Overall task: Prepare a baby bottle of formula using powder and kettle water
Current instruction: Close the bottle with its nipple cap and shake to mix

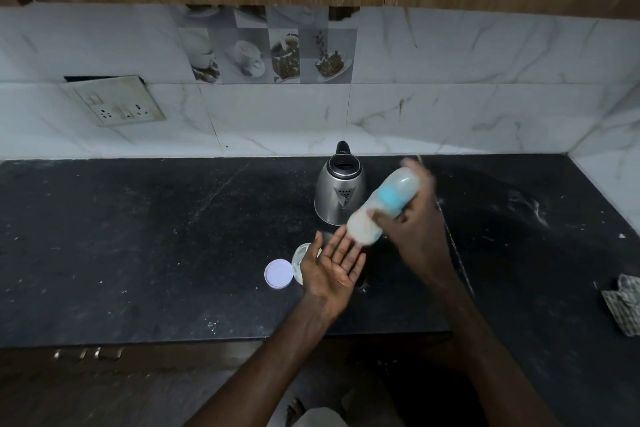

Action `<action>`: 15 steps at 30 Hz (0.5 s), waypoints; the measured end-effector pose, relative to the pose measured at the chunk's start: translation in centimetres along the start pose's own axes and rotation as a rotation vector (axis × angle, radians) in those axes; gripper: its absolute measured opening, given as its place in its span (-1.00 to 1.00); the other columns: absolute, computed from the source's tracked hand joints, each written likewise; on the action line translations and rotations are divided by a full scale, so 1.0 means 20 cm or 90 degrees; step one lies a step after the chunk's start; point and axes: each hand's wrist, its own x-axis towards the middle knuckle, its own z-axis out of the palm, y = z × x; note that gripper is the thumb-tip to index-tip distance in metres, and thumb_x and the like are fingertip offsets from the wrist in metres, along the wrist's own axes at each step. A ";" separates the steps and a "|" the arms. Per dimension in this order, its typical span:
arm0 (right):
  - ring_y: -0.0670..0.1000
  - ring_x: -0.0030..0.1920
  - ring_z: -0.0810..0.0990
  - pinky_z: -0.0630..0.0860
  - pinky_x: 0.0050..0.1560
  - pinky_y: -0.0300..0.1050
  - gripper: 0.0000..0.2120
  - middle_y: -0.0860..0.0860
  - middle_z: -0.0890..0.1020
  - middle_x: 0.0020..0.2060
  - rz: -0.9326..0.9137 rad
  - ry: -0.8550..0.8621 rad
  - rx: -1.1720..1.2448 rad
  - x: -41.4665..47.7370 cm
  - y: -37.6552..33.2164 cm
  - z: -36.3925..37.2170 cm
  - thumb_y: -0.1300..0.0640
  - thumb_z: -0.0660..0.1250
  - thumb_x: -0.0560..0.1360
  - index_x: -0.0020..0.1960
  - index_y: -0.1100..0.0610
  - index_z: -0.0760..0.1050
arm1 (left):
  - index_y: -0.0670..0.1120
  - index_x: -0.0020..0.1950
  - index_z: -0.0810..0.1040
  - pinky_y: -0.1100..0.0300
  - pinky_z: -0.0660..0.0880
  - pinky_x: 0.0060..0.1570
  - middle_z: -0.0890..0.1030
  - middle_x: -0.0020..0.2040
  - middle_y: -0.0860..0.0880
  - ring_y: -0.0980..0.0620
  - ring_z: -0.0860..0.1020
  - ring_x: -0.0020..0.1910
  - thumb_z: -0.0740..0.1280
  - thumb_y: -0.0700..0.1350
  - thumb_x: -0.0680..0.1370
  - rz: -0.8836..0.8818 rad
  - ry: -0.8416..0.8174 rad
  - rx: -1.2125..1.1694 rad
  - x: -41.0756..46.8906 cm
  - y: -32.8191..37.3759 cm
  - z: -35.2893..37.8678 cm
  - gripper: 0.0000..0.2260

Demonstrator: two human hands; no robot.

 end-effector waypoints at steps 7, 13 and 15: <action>-0.11 0.10 0.69 0.70 0.14 0.08 -0.06 -0.21 0.60 0.23 -0.026 0.047 -0.019 -0.14 -0.02 0.10 0.06 0.63 0.37 0.59 -0.24 0.18 | -0.12 0.42 0.58 -0.07 0.39 0.51 0.66 0.33 -0.15 -0.13 0.61 0.35 0.25 0.19 0.63 0.018 0.015 -0.003 0.00 0.01 0.03 -0.50; -0.16 0.13 0.69 0.72 0.06 -0.09 -0.09 -0.30 0.57 0.24 -0.041 0.245 0.072 -0.14 0.01 0.02 -0.18 0.60 0.39 0.59 -0.23 0.17 | -0.11 0.41 0.58 -0.05 0.39 0.50 0.63 0.39 -0.12 -0.12 0.57 0.41 0.21 0.18 0.65 0.013 0.001 -0.026 0.00 -0.01 0.03 -0.51; -0.16 0.11 0.68 0.69 0.15 -0.07 -0.04 -0.24 0.58 0.24 -0.019 0.002 -0.054 -0.23 0.04 0.09 -0.07 0.60 0.35 0.59 -0.31 0.14 | -0.14 0.43 0.55 -0.14 0.45 0.42 0.58 0.42 -0.23 -0.24 0.51 0.45 0.20 0.18 0.66 0.005 -0.018 -0.039 -0.01 -0.02 0.06 -0.49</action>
